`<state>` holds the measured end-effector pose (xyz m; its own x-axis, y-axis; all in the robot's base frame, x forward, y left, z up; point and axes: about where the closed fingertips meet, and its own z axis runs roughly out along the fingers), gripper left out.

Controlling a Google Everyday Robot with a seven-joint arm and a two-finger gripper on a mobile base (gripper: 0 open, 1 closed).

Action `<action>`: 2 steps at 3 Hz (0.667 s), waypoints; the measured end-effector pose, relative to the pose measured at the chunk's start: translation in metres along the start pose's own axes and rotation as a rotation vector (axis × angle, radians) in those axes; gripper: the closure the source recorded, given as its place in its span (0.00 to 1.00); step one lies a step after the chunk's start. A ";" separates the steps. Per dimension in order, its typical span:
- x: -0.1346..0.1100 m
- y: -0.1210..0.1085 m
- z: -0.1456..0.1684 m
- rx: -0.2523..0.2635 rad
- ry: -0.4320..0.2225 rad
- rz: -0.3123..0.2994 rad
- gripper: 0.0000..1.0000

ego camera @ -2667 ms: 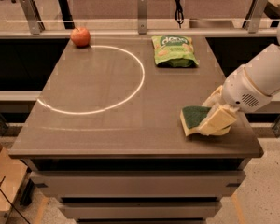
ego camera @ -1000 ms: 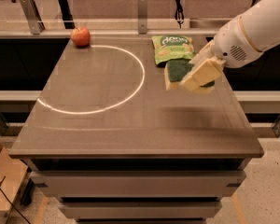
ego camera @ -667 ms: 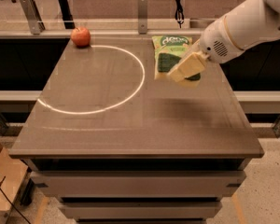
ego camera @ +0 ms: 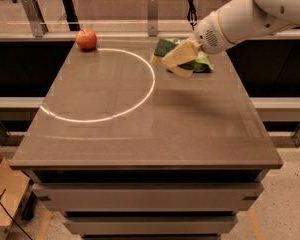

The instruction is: Move sponge near apple

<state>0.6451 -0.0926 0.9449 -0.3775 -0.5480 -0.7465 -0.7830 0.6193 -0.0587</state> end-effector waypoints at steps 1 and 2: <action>-0.030 -0.019 0.027 -0.045 -0.106 0.070 1.00; -0.030 -0.019 0.027 -0.046 -0.106 0.070 1.00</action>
Offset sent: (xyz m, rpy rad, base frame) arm 0.0283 0.0152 0.0028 0.0890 -0.0026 -0.0059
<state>0.6844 -0.0727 0.9506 -0.3793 -0.4407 -0.8136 -0.7793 0.6262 0.0242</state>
